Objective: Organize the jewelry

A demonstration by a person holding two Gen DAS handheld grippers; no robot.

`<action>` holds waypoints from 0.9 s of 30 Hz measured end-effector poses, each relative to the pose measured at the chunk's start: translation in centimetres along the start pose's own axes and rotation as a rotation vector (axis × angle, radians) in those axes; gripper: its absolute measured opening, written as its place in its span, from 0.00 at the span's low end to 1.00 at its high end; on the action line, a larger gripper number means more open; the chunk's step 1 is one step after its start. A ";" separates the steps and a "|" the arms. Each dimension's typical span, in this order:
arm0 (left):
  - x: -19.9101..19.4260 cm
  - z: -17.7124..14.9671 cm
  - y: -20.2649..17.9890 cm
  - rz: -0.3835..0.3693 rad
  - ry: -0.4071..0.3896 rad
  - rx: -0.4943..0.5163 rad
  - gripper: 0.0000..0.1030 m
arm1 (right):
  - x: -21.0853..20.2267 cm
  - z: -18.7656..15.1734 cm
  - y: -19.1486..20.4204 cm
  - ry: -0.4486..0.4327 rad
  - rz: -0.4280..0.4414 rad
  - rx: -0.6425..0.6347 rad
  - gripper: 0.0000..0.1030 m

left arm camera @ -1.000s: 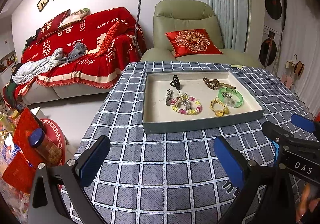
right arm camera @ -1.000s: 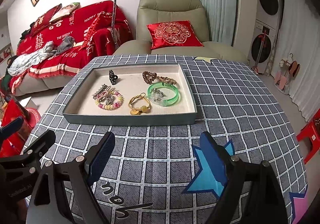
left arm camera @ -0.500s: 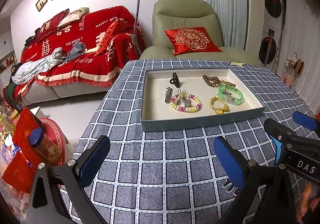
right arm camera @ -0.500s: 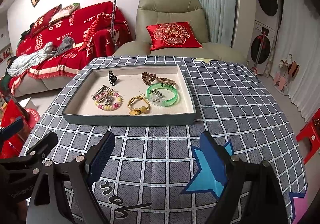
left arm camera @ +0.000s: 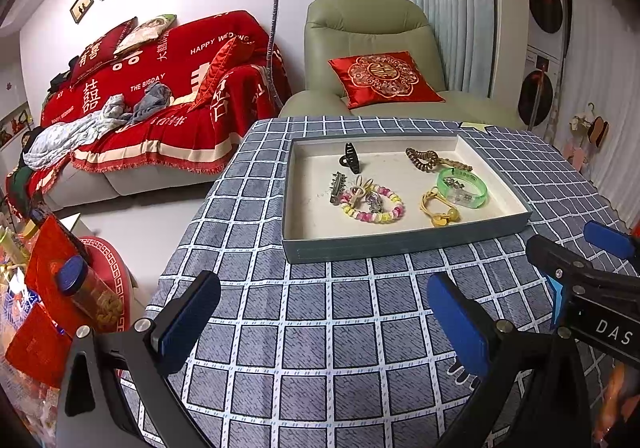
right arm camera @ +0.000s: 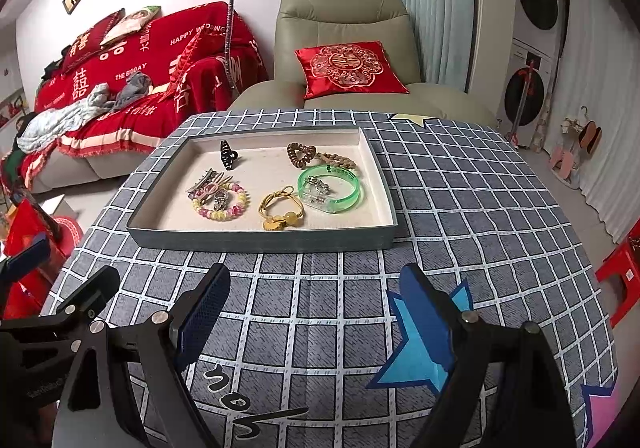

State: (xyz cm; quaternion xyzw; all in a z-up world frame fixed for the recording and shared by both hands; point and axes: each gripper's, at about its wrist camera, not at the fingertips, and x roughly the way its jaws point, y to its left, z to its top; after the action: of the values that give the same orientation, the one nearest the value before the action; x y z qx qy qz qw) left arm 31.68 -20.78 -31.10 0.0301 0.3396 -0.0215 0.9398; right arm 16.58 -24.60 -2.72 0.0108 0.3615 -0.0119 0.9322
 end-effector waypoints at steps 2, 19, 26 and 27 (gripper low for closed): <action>0.0 0.0 0.0 0.000 -0.001 -0.001 1.00 | 0.0 0.0 0.1 -0.002 -0.002 -0.002 0.86; 0.1 0.0 -0.1 0.001 0.002 -0.002 1.00 | -0.1 0.3 0.1 -0.003 0.009 0.009 0.86; 0.1 0.1 -0.1 -0.001 0.002 -0.003 1.00 | -0.1 0.3 0.1 -0.003 0.007 0.007 0.86; 0.1 0.1 0.0 -0.001 0.002 -0.003 1.00 | -0.1 0.3 0.1 -0.003 0.008 0.007 0.86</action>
State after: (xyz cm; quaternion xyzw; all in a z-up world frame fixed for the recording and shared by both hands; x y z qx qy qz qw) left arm 31.81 -20.83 -31.11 0.0286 0.3405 -0.0212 0.9396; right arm 16.68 -24.51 -2.44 0.0154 0.3601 -0.0093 0.9327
